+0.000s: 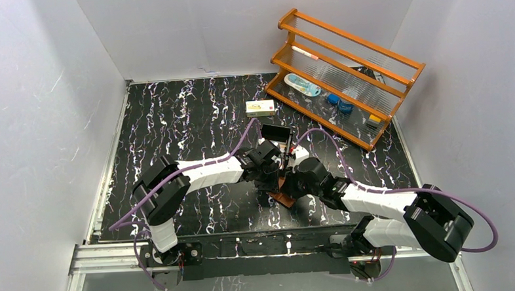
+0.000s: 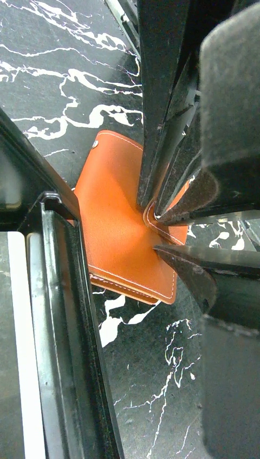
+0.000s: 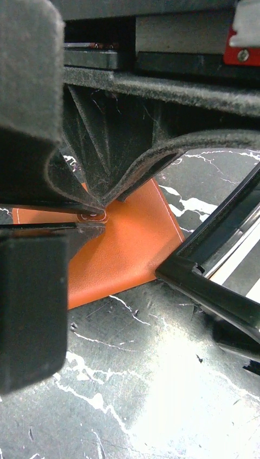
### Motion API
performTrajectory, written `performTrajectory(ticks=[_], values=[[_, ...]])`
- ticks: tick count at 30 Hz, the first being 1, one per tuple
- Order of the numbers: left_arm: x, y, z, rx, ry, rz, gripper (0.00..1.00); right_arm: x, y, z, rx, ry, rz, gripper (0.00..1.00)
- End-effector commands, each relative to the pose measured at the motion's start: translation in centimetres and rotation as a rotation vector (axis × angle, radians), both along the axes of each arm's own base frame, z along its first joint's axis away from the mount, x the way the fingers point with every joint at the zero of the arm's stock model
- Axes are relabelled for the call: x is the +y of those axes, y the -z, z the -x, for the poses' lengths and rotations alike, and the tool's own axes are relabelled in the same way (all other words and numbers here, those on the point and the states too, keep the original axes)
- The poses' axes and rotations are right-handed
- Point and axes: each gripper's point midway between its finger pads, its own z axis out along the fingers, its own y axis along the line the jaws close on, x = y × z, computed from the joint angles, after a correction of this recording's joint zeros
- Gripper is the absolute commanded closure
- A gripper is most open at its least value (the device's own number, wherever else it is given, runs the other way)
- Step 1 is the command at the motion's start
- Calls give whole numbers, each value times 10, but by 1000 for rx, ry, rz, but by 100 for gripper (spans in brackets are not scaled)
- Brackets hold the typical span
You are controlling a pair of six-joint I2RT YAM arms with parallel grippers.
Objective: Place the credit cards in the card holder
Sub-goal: Close the card holder at the center of the board.
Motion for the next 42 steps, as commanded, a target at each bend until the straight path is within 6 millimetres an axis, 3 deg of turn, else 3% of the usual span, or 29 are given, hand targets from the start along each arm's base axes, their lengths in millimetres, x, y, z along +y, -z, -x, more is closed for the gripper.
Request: performTrajectory(ticks=[1,15,19,28,42], values=[[25,27,13,38,5,-138,80,9,-9,-1,27,-1,-27,82],[23,26,12,35,4,-142,81,-6,11,13,119,21,55,86],[23,26,12,35,4,-144,81,-8,14,16,142,20,65,82],[24,26,13,32,2,-151,81,-6,0,11,156,65,54,78],[23,28,14,36,2,-153,81,-12,10,6,168,135,85,79]])
